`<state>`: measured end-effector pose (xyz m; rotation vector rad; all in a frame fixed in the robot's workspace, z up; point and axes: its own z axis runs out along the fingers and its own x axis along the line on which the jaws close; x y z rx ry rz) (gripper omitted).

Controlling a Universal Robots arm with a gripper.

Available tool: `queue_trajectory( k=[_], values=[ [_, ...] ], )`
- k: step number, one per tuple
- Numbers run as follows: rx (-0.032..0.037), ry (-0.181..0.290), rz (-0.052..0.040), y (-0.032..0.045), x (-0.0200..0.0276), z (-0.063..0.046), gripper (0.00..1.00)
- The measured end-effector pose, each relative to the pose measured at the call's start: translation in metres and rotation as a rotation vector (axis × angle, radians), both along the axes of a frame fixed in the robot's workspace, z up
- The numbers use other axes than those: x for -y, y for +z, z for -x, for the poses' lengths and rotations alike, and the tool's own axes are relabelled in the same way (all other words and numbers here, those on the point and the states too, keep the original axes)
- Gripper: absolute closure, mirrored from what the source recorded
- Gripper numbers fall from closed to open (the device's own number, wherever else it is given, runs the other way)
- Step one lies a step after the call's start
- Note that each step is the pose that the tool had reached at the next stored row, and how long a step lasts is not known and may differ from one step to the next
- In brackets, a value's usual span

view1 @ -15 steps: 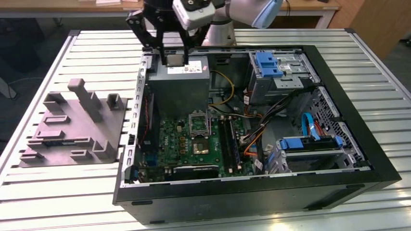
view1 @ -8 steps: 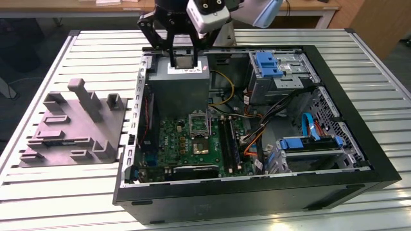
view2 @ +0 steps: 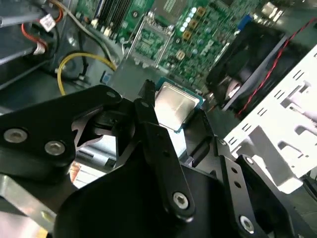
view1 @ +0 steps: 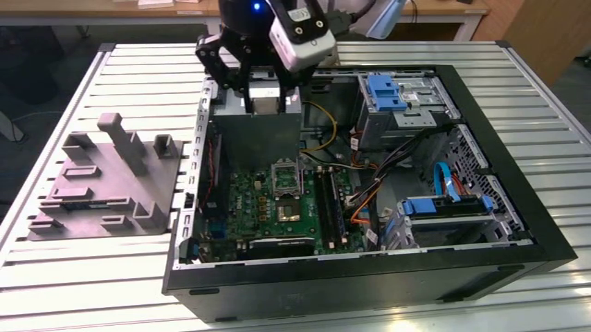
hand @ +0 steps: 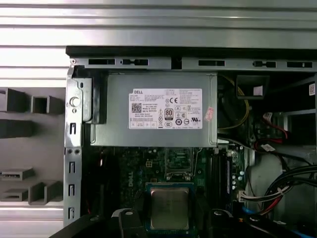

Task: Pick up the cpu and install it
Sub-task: 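Pick up the cpu and move it towards the insertion slot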

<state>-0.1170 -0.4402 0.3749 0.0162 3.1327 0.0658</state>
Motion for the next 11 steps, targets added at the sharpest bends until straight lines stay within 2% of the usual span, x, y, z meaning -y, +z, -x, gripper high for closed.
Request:
queue_trajectory(
  k=[2, 4, 9, 11],
  values=[
    [-0.0001, 0.0, 0.0002, -0.0008, 0.0064, -0.001, 0.53],
    [0.0001, 0.0, -0.0001, -0.0019, 0.0099, -0.004, 0.53],
    [-0.0001, 0.0, 0.0001, -0.0054, 0.0106, -0.026, 0.53],
    [-0.0001, 0.0, 0.0, -0.006, 0.0107, -0.03, 0.53]
  ],
)
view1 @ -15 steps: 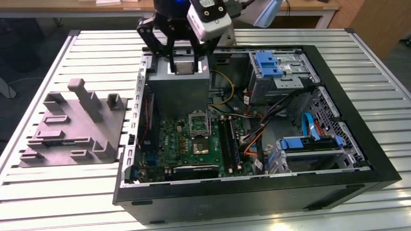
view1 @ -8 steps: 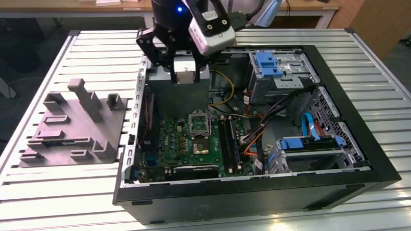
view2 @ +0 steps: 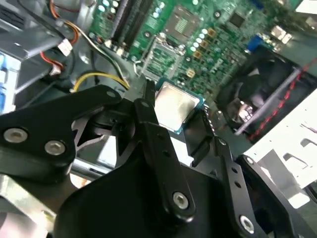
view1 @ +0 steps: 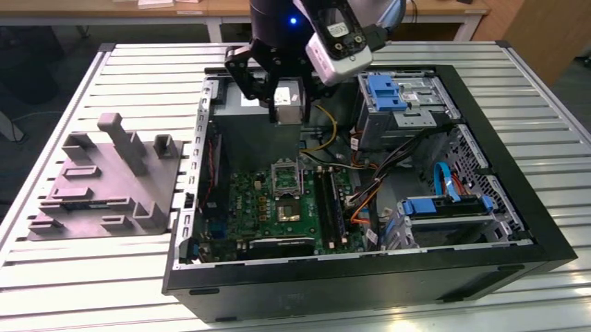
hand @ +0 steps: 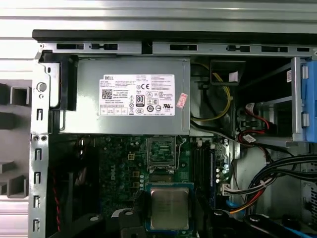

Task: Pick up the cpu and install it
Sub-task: 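Pick up the cpu and move it towards the insertion slot, then place the cpu into insertion slot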

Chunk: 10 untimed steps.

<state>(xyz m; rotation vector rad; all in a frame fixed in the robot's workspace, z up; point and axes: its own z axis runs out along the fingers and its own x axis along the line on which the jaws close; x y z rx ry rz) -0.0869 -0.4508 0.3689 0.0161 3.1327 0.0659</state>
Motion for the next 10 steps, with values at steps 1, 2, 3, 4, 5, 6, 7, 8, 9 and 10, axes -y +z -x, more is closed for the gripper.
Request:
queue_trajectory(
  k=[1, 2, 3, 4, 5, 6, 7, 8, 9, 10],
  values=[
    [0.0, 0.0, 0.0001, 0.0, 0.0, 0.0, 0.53],
    [0.0, 0.0, 0.0, 0.0, 0.0, 0.0, 0.53],
    [0.0, 0.0, 0.0, 0.0, 0.0, -0.0001, 0.53],
    [0.0, 0.0, 0.0001, 0.0, 0.0, -0.0002, 0.53],
    [0.0, 0.0, 0.0001, 0.0, -0.0001, -0.0006, 0.53],
    [0.0, 0.0, 0.0001, 0.0, 0.0, -0.0009, 0.53],
    [0.0, 0.0, 0.0001, 0.0, 0.0, -0.001, 0.53],
    [0.0, 0.0, 0.0001, 0.0, 0.0, -0.001, 0.53],
    [0.0, 0.0, 0.0001, 0.0, -0.0001, -0.0011, 0.53],
    [0.0, 0.0, 0.0001, 0.0, 0.0, -0.0011, 0.53]
  ],
)
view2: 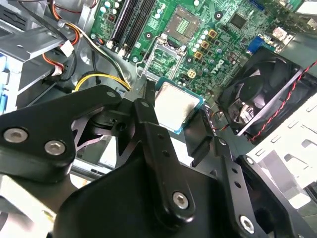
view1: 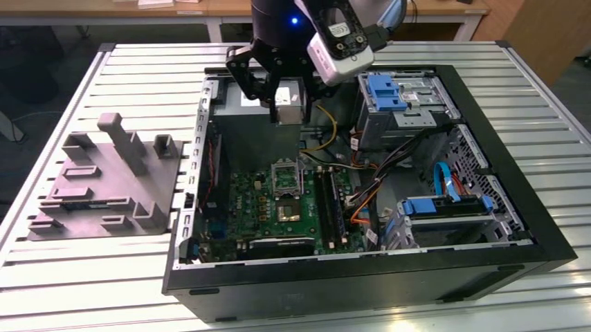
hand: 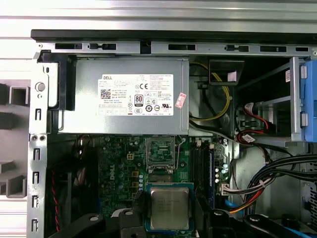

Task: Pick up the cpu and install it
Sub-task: 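Place the cpu into insertion slot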

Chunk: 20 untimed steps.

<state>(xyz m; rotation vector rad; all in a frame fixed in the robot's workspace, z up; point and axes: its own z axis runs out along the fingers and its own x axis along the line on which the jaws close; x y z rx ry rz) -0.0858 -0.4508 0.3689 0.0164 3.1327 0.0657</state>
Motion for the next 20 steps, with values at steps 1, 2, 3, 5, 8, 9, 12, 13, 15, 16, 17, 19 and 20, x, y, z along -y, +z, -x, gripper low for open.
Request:
queue_trajectory(
  k=[1, 2, 3, 5, 8, 9, 12, 13, 15, 16, 17, 19, 20],
  values=[
    [0.0, 0.0, 0.0, 0.0, 0.0, 0.0, 0.53],
    [0.0, 0.0, 0.0, 0.0, 0.0, 0.0, 0.53],
    [0.0, 0.0, -0.0001, -0.0001, 0.0, 0.0, 0.53],
    [-0.0001, 0.0, 0.0001, -0.0004, -0.0001, 0.0, 0.53],
    [0.0, 0.0, -0.0001, -0.0026, 0.0001, 0.0, 0.53],
    [-0.0001, 0.0, -0.0002, -0.0044, 0.0001, 0.0, 0.53],
    [-0.0016, 0.0, 0.0, -0.0097, 0.0001, 0.0, 0.53],
    [-0.0016, 0.0, 0.0012, -0.0105, 0.0001, 0.0, 0.53],
    [-0.0016, 0.0, 0.0154, -0.0107, 0.0001, 0.0, 0.53],
    [-0.0016, 0.0, 0.0174, -0.0108, 0.0002, 0.0, 0.53],
    [-0.0016, 0.0, 0.0178, -0.0108, 0.0002, 0.0, 0.53],
    [-0.0016, 0.0, 0.0179, -0.0128, 0.0002, 0.0, 0.53],
    [-0.0016, 0.0, 0.0178, -0.0147, 0.0003, 0.0, 0.53]
  ],
)
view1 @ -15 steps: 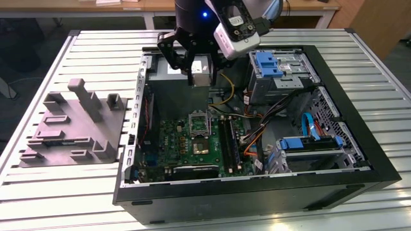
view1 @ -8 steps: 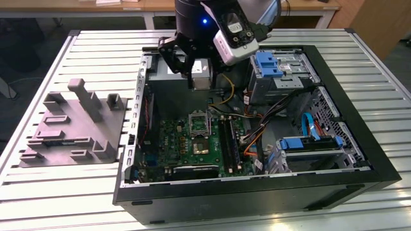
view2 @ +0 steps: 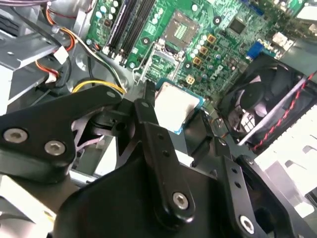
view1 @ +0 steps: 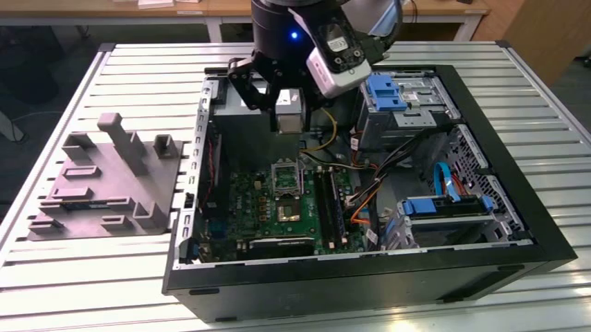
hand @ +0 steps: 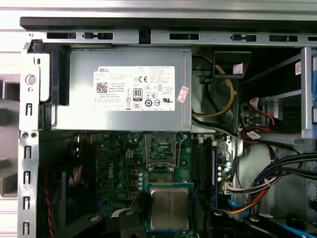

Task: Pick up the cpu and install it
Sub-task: 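Place the cpu into insertion slot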

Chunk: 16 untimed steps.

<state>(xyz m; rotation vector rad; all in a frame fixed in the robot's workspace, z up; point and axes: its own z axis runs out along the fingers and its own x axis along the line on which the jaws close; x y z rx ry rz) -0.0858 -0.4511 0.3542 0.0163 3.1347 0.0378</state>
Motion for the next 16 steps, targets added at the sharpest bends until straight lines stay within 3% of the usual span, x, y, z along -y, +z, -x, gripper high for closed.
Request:
queue_trajectory(
  k=[4, 8, 16],
  values=[
    [0.0, 0.0, -0.0037, -0.0072, 0.0006, 0.0, 0.53],
    [0.0001, 0.0, -0.0054, -0.0147, 0.0058, 0.0, 0.53],
    [-0.0001, 0.0, -0.0052, -0.0291, 0.006, 0.0, 0.53]
  ],
)
